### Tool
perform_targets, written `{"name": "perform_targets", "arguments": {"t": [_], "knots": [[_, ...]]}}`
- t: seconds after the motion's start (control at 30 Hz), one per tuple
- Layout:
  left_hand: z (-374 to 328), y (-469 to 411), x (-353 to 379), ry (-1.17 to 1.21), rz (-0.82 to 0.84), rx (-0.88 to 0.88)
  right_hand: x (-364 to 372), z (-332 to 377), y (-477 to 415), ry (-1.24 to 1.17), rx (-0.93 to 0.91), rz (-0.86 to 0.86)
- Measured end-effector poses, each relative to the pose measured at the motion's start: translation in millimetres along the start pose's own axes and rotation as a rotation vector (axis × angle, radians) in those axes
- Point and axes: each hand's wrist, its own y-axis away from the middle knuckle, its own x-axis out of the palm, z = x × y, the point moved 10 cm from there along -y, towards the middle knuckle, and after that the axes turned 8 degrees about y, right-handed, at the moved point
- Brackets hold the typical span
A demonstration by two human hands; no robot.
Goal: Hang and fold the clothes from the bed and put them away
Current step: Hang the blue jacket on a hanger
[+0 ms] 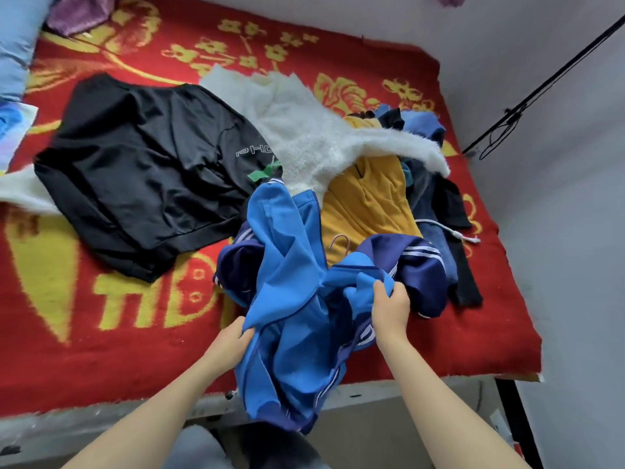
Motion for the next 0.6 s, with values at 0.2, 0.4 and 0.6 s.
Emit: {"name": "perform_targets", "arguments": {"t": [0.2,0.4,0.6], "knots": [[-114,47,-162,-0.041,-0.452,0.223,-45,124,14,-0.077,-0.233,-0.116],[-210,156,-333,0.262,-0.749,0.396,-65,281,74,-0.292,-0.455,-0.094],[-237,242,-439,0.672,-0.882,0.603,-42,364,137,-0.739,-0.376,0.099]]}}
